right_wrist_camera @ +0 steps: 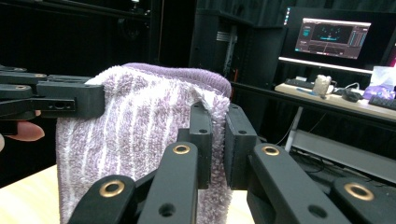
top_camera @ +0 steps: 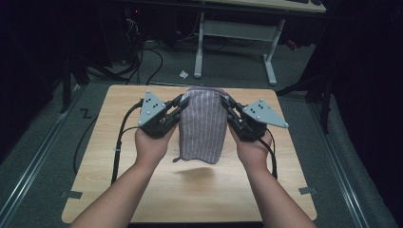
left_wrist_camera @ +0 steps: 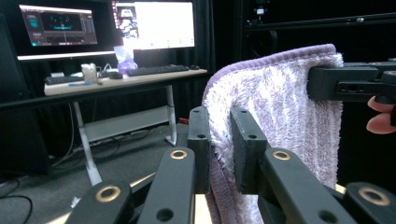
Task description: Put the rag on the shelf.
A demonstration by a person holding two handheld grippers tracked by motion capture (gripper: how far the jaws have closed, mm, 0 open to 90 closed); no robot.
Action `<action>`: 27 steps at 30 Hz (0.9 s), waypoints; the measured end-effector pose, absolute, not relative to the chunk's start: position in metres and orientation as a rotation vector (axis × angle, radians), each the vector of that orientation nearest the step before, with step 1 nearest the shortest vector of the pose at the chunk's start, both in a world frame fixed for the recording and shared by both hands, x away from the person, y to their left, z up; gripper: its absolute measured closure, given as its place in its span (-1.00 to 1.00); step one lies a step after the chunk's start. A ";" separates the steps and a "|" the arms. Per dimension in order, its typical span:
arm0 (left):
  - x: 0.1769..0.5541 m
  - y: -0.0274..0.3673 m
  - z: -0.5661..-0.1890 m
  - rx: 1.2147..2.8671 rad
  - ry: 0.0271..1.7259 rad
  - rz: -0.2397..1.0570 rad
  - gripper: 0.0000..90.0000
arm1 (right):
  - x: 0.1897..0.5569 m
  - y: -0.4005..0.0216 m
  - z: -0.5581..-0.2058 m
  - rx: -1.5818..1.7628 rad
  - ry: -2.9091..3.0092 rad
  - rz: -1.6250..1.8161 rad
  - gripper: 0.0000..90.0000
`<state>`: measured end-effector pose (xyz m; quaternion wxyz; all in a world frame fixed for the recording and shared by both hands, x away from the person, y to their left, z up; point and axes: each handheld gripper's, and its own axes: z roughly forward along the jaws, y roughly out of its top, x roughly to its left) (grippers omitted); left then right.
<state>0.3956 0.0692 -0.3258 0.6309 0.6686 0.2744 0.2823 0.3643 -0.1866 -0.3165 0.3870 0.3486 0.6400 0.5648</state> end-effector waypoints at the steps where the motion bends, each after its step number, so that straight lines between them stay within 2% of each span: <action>1: 0.399 0.069 -0.324 1.530 0.628 0.647 0.76 | 0.368 -0.186 -0.315 0.899 1.628 1.439 0.87; 27: 0.484 0.058 -0.319 1.553 0.695 0.664 0.75 | 0.455 -0.188 -0.307 0.980 1.603 1.397 0.86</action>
